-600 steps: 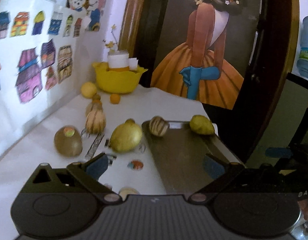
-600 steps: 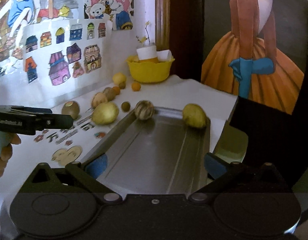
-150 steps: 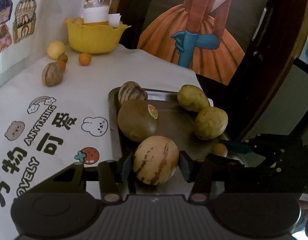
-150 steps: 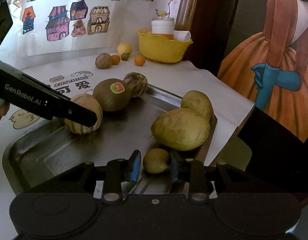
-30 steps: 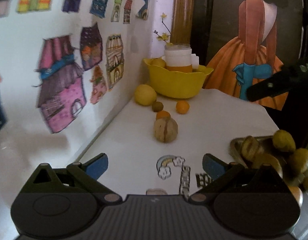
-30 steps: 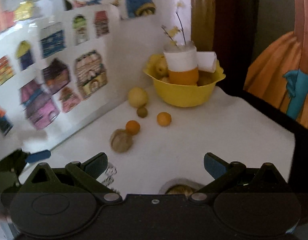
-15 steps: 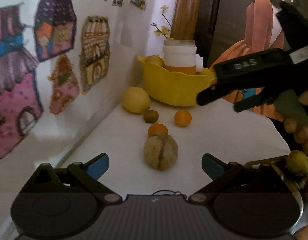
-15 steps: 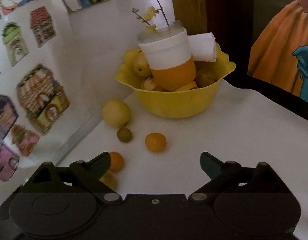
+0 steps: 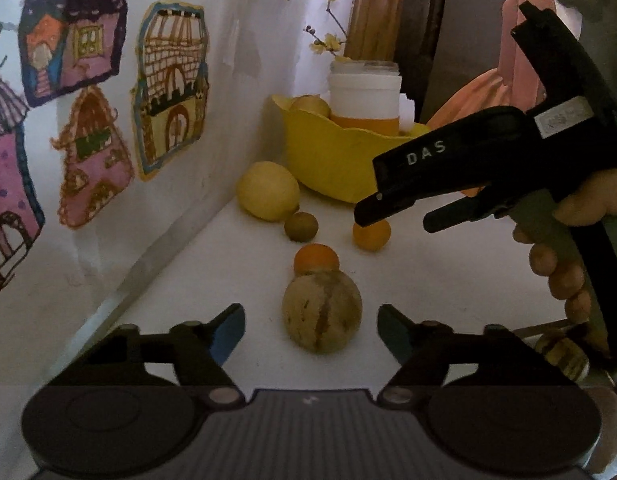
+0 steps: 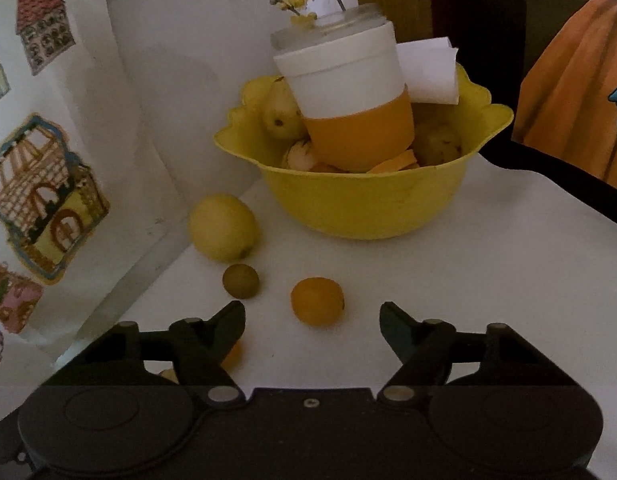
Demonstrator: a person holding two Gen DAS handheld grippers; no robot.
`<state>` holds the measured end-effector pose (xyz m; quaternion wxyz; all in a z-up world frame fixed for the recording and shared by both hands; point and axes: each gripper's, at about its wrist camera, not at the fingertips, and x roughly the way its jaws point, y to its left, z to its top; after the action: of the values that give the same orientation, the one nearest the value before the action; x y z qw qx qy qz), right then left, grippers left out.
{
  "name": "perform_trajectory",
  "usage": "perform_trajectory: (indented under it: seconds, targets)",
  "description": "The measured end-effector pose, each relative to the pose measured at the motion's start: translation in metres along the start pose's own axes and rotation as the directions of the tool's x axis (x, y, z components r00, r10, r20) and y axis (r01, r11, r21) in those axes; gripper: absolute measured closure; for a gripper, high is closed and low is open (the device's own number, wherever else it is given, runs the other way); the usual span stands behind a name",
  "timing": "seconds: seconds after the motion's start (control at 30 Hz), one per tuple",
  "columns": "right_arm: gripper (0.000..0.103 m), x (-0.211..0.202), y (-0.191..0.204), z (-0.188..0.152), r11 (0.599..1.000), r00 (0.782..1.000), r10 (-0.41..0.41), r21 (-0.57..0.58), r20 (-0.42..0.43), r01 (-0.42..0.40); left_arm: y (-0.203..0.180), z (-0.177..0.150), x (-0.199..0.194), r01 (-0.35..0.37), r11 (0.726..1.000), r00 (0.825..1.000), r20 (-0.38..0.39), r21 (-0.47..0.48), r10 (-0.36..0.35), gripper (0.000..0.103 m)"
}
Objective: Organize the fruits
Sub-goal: 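Grasp a second striped melon with the left tool while the right tool grasps an orange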
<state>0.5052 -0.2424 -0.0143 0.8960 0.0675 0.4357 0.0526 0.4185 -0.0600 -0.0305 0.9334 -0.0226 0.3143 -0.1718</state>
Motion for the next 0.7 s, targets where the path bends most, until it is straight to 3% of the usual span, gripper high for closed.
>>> perform_trajectory:
  seconds: [0.23, 0.4, 0.53, 0.7]
  targets:
    - [0.038, 0.014, -0.002, 0.006, 0.999, 1.0, -0.002, 0.033, -0.003, 0.002, 0.0, -0.003, 0.009, 0.013, 1.0, 1.0, -0.018, -0.019, -0.013, 0.039]
    - [0.043, 0.022, -0.001, 0.008, 0.999, 1.0, -0.004, 0.04, -0.006, 0.004, 0.003, 0.001, 0.012, 0.02, 0.999, 1.0, -0.019, -0.035, -0.021, 0.041]
    - [0.047, 0.028, 0.001, 0.008, 0.999, 1.0, -0.013, 0.035, -0.017, 0.014, 0.001, 0.003, 0.014, 0.035, 0.999, 0.999, -0.022, -0.029, -0.035, 0.051]
    - [0.051, 0.033, 0.001, 0.007, 0.999, 0.999, -0.032, 0.035, -0.019, 0.033, -0.001, 0.004, 0.014, 0.032, 0.999, 0.999, -0.02, -0.027, -0.032, 0.052]
